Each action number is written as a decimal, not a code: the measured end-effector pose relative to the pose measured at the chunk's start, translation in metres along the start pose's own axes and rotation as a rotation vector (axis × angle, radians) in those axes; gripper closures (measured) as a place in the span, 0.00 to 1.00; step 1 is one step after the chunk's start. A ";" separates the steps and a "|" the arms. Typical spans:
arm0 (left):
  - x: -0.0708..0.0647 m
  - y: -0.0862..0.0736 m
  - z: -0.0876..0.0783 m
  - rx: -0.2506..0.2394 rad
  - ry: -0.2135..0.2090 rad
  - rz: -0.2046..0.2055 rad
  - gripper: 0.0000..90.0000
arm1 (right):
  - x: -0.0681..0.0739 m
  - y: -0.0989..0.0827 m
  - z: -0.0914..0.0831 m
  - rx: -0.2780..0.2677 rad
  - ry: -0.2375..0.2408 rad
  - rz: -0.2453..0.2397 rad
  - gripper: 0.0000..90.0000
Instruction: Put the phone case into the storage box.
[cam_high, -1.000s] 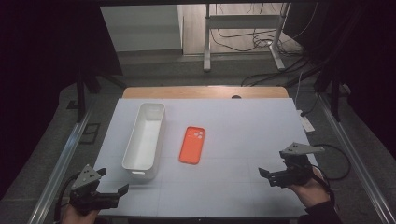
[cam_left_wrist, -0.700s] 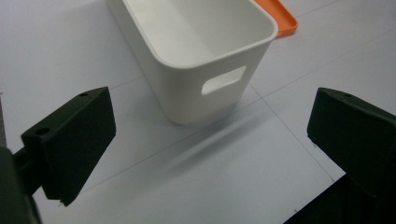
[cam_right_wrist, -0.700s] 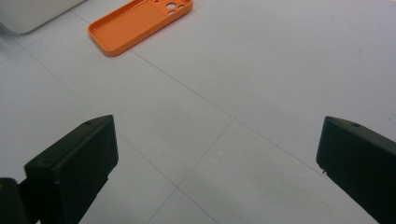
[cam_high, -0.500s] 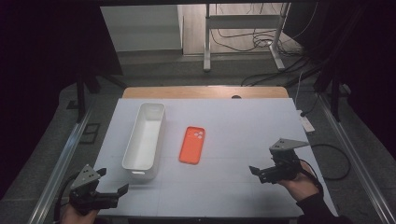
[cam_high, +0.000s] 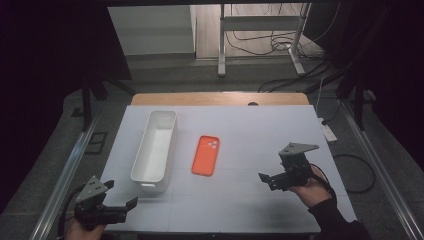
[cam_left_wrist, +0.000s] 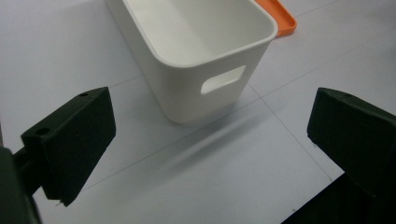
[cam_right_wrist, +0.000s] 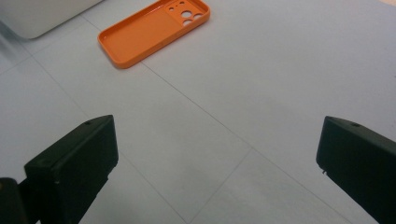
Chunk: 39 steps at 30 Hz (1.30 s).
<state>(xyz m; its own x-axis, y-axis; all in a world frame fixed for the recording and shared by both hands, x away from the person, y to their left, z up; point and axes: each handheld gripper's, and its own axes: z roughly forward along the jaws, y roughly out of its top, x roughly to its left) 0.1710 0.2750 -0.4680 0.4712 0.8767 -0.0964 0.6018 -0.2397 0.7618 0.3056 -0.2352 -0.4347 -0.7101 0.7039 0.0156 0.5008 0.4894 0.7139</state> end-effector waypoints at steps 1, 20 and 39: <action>0.000 0.000 0.000 0.000 0.000 0.000 0.02 | 0.001 0.001 0.001 -0.002 0.005 -0.002 0.00; 0.001 0.000 0.000 0.005 -0.002 -0.009 0.02 | 0.010 0.018 0.025 0.018 0.053 -0.045 0.00; 0.001 0.000 0.000 0.003 -0.002 -0.012 0.02 | 0.016 0.035 0.050 0.056 0.065 -0.076 0.00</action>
<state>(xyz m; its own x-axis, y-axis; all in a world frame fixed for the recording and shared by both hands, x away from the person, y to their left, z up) 0.1719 0.2761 -0.4683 0.4652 0.8788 -0.1061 0.6094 -0.2310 0.7585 0.3366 -0.1811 -0.4448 -0.7766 0.6299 0.0096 0.4699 0.5690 0.6749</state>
